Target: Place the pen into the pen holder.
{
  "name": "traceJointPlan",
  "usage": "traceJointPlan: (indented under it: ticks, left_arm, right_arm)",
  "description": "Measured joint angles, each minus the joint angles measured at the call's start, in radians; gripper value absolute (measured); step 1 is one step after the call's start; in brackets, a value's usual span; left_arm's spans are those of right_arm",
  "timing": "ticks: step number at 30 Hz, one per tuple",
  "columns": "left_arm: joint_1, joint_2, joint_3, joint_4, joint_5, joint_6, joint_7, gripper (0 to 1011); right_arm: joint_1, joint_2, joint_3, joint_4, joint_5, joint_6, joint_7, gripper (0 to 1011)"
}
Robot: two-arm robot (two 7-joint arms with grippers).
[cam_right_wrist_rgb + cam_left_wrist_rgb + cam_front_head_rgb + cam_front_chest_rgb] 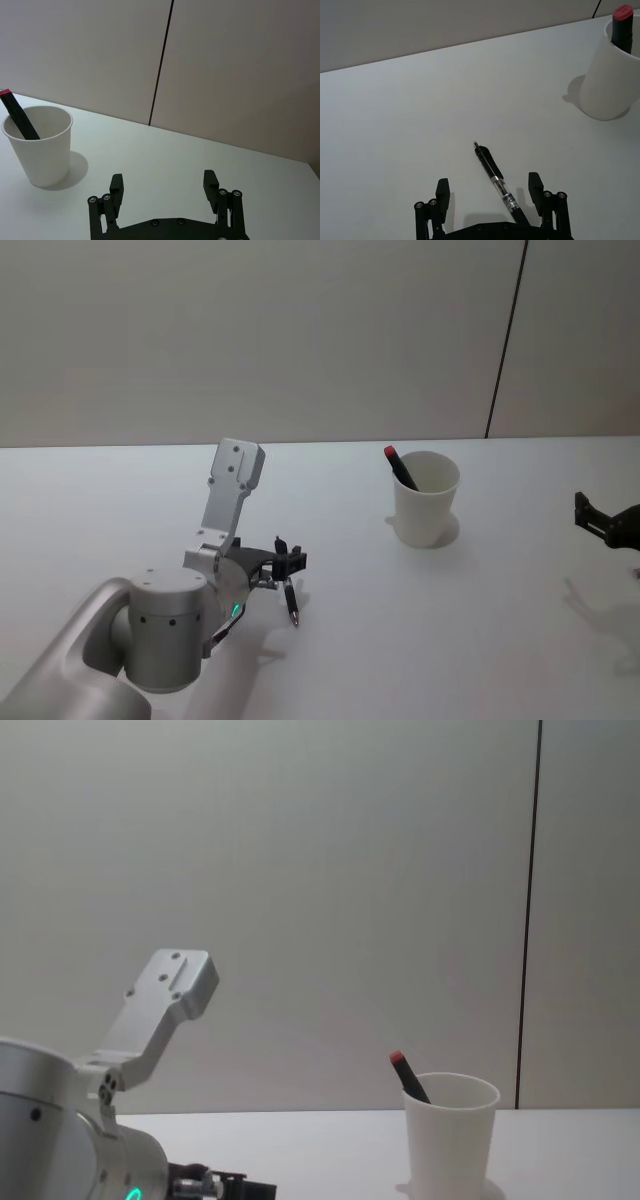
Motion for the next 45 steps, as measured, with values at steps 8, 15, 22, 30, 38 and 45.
traceJointPlan:
  ticks: [8, 15, 22, 30, 38, 45]
  left_arm:
    - [-0.011, -0.015, 0.002, 0.024, 0.004, 0.016, -0.004, 1000]
    - [-0.023, -0.023, 0.003, 0.042, 0.019, 0.034, -0.035, 1000]
    - [-0.031, -0.028, 0.005, 0.054, 0.037, 0.050, -0.063, 1000]
    - [-0.034, -0.034, 0.006, 0.060, 0.045, 0.066, -0.078, 1000]
    - [-0.034, -0.041, 0.007, 0.066, 0.046, 0.081, -0.080, 1000]
    - [-0.032, -0.048, 0.006, 0.070, 0.041, 0.088, -0.077, 1000]
  right_arm:
    - [0.000, 0.000, 0.000, 0.000, 0.000, 0.000, 0.000, 1002]
    - [0.000, 0.000, 0.000, 0.000, 0.000, 0.000, 0.000, 1002]
    - [0.000, 0.000, 0.000, 0.000, 0.000, 0.000, 0.000, 1002]
    - [0.000, 0.000, 0.000, 0.000, 0.000, 0.000, 0.000, 1002]
    - [0.000, 0.000, 0.000, 0.000, 0.000, 0.000, 0.000, 1002]
    - [0.000, 0.000, 0.000, 0.000, 0.000, 0.000, 0.000, 1002]
